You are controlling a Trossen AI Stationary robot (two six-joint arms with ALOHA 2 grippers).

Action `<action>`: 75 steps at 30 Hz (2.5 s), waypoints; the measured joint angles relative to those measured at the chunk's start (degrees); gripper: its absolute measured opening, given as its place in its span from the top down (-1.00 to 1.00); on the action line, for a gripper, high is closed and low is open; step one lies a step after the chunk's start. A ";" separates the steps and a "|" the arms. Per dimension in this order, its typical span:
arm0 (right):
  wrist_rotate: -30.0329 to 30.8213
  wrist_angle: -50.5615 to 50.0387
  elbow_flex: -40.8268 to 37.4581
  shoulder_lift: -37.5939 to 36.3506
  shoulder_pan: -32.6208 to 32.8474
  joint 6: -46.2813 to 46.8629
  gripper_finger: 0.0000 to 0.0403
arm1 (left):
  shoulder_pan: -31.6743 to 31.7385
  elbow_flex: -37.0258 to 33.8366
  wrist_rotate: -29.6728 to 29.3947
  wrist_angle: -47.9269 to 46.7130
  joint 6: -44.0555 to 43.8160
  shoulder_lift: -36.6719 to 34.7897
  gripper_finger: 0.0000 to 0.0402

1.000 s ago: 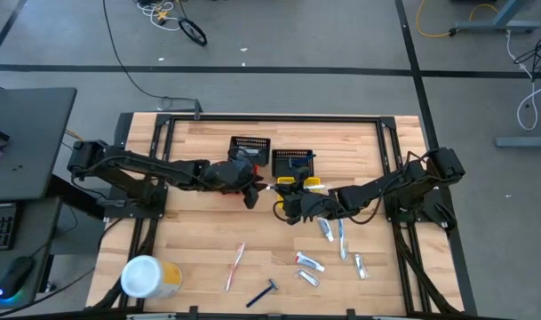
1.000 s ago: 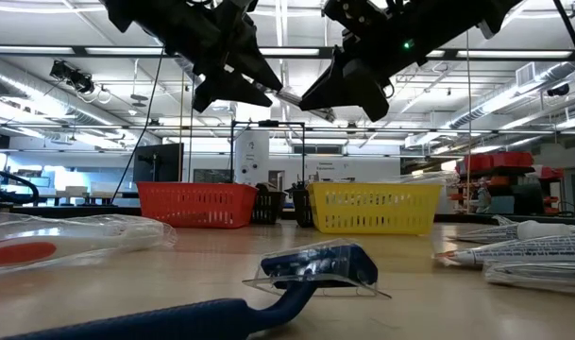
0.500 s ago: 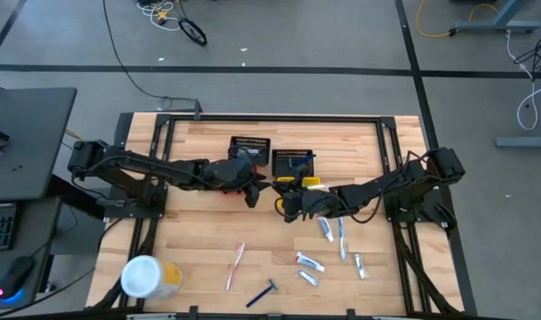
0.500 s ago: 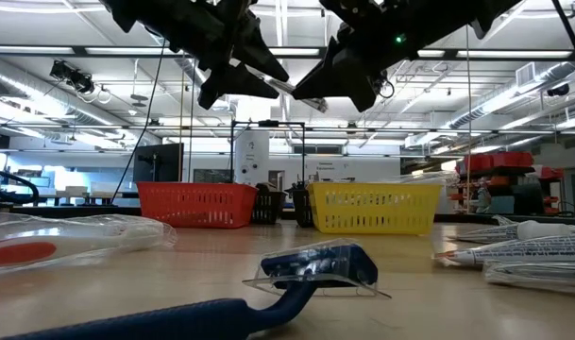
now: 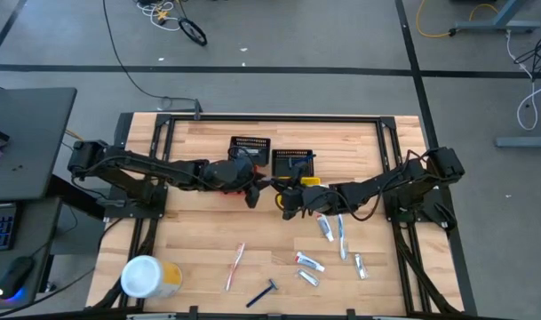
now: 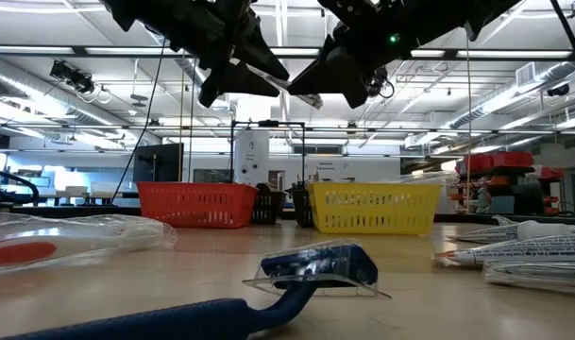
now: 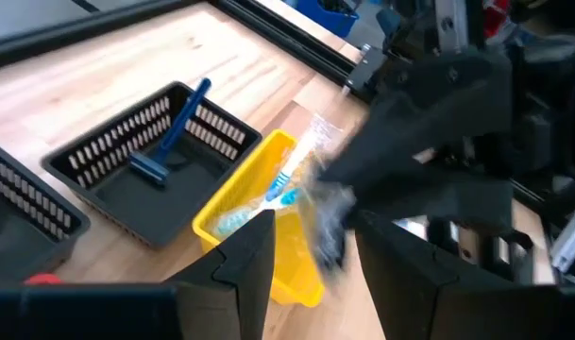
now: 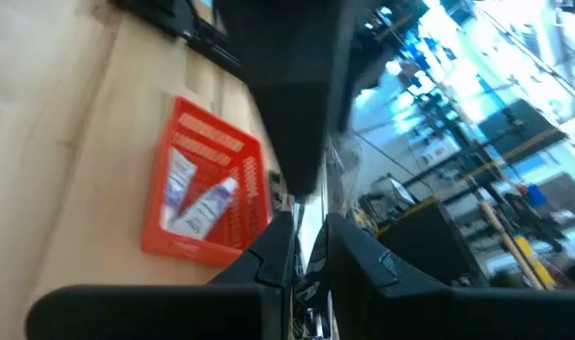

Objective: Pick & Place Travel size toiletries
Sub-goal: Put the silver nail cutter into the left black bin, then put the blue razor into the right black bin

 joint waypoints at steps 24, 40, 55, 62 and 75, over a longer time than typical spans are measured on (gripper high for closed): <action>0.30 0.11 0.00 -0.02 -0.09 -0.66 0.76 | -0.02 0.02 -1.61 1.13 -0.62 0.02 0.58; 0.33 -0.36 0.04 -0.07 -3.03 3.85 0.54 | 1.11 0.00 -7.43 -0.45 3.47 0.09 0.77; 0.09 -8.14 0.04 -0.07 -3.32 15.71 0.51 | 12.80 -1.18 -14.95 -9.97 0.63 1.12 0.78; -6.24 -8.94 0.04 -0.07 -3.30 18.08 0.51 | 18.79 -2.12 -7.60 -4.67 2.73 8.30 0.79; -9.79 -9.01 0.04 -0.07 -3.32 19.08 0.51 | 22.97 -2.12 -8.30 -1.04 11.26 13.94 0.51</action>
